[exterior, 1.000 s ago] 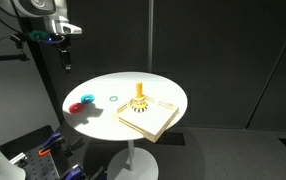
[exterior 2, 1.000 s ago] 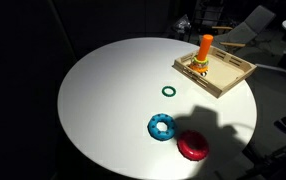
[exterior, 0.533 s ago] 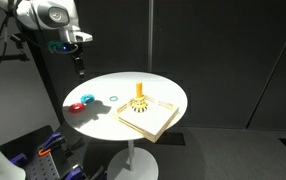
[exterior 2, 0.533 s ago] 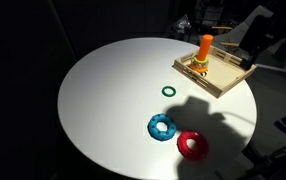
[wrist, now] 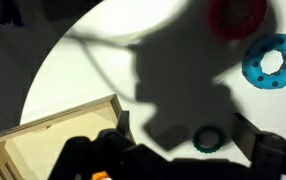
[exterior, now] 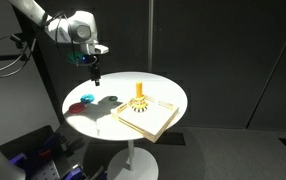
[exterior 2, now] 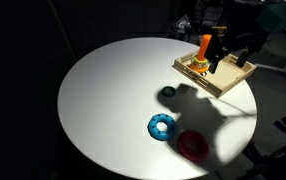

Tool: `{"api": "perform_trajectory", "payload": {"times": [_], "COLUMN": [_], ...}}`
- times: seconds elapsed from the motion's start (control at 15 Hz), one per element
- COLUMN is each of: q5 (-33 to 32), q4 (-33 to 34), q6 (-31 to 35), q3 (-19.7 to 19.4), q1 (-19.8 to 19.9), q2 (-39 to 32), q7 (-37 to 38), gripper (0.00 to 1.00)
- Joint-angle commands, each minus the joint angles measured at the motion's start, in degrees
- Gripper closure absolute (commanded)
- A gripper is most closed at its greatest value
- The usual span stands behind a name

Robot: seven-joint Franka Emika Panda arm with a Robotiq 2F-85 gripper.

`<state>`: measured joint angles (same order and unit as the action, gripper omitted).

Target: Put the green ring on the orange stand.

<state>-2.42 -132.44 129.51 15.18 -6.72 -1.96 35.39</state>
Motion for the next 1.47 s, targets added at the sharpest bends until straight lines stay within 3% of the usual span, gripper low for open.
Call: {"api": "perform_trajectory", "payload": {"times": [0.0, 0.07, 0.6, 0.93, 1.4], "q5": [-2.3, -0.4, -2.0, -2.0, -2.1], "q4": [5.5, 2.5, 5.3, 8.1, 15.5], "q6": [-1.6, -0.1, 2.5, 10.5, 15.4], "q3": [-2.6, -3.0, -4.5, -6.5, -10.3], "q1": [-2.1, -2.4, -3.7, -5.1, -9.0], "q2": [-4.8, -3.0, -6.4, -12.3, -23.6], "q7": [1.4, -0.2, 1.9, 2.6, 1.9], "gripper": [0.0, 0.0, 0.0, 0.0, 0.0]}}
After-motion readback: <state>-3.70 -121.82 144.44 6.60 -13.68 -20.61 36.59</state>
